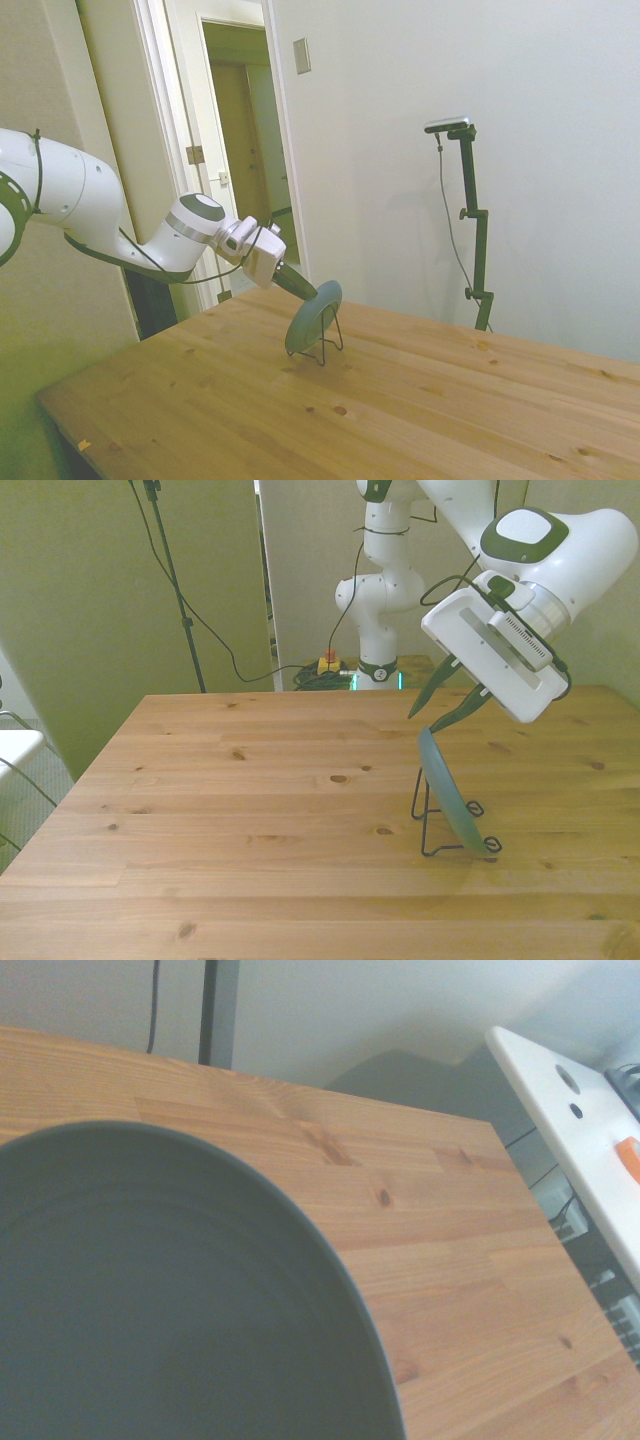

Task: Load the plate

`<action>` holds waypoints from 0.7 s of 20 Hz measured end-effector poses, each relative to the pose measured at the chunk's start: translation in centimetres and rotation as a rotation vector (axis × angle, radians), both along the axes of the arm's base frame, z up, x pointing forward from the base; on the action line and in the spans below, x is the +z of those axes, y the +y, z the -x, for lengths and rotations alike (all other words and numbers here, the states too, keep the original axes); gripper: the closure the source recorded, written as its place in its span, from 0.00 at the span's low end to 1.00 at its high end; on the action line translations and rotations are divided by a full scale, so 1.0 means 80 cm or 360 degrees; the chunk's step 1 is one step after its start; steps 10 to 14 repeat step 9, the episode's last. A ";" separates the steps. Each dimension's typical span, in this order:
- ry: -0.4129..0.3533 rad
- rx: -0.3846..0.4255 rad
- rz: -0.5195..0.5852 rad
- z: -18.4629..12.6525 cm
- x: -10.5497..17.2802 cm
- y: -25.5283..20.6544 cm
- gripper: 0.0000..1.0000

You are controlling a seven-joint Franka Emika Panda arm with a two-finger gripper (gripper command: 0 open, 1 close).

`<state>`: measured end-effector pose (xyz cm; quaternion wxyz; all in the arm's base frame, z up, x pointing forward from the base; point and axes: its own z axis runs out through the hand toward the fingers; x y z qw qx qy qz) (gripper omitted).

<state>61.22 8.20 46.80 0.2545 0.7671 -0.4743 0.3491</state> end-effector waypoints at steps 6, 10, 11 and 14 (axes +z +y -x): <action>0.0036 0.0040 -0.0294 0.018 0.060 -0.002 0.00; 0.0110 0.0097 -0.0519 0.046 0.103 -0.015 0.00; 0.0110 0.0097 -0.0519 0.046 0.103 -0.015 0.00; 0.0110 0.0097 -0.0519 0.046 0.103 -0.015 0.00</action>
